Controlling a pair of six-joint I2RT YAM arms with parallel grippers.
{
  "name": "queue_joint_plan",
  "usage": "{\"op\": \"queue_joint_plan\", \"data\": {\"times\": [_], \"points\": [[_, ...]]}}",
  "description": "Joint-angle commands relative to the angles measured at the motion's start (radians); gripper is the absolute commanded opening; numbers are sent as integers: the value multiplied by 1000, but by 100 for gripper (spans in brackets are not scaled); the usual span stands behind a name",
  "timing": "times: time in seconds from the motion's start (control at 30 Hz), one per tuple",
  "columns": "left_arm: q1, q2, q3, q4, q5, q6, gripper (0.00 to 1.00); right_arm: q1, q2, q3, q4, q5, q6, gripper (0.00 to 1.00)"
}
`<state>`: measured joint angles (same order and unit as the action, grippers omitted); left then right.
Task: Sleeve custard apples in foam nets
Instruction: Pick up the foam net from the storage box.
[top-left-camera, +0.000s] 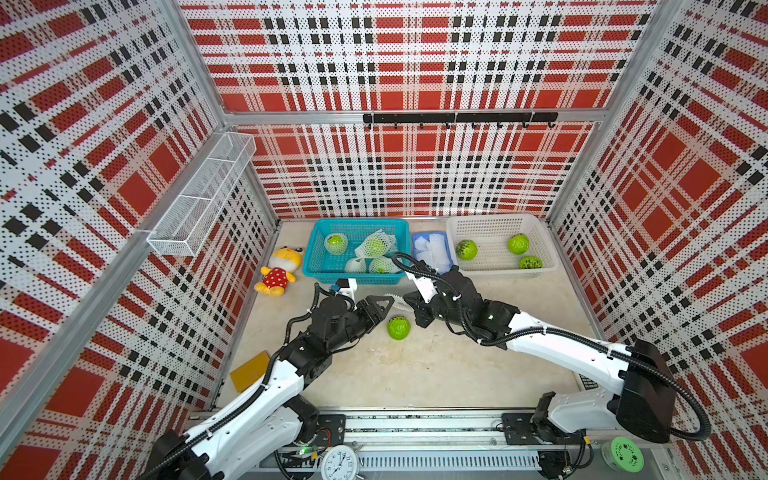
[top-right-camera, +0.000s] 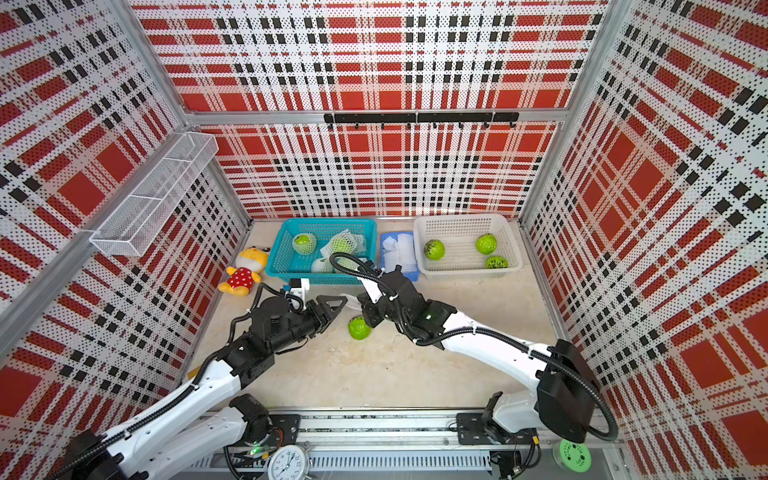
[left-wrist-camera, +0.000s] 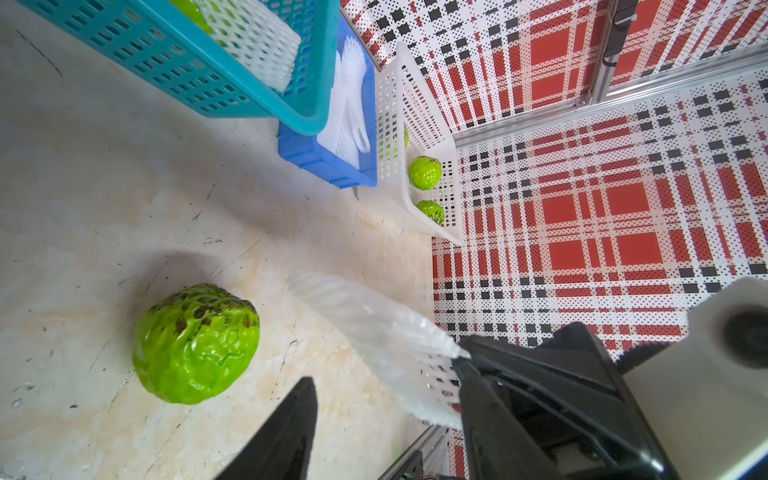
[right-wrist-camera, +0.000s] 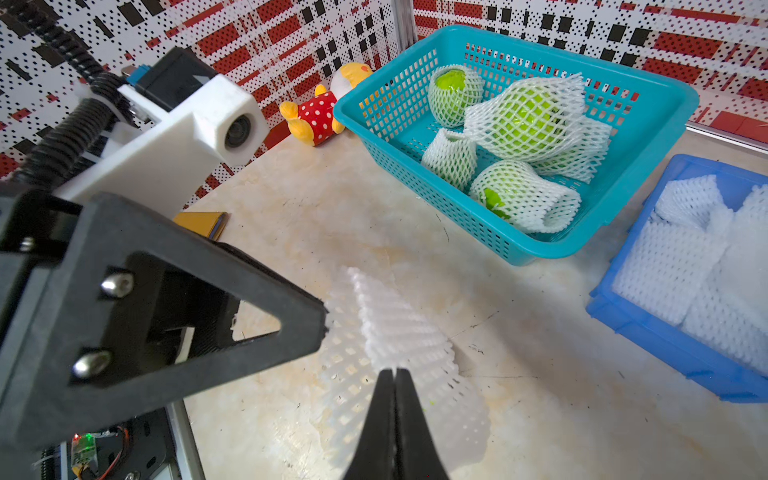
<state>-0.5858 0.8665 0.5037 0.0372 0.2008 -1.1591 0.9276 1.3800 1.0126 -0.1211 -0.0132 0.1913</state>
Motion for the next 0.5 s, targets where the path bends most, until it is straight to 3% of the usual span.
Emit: {"op": "queue_joint_plan", "data": {"times": [0.0,0.47], "points": [[-8,14,-3,27,-15,-9,57,12,15,10,41,13,-14,0],[-42,47,6,33,-31,-17,45,15,27,9,48,47,-9,0]]}}
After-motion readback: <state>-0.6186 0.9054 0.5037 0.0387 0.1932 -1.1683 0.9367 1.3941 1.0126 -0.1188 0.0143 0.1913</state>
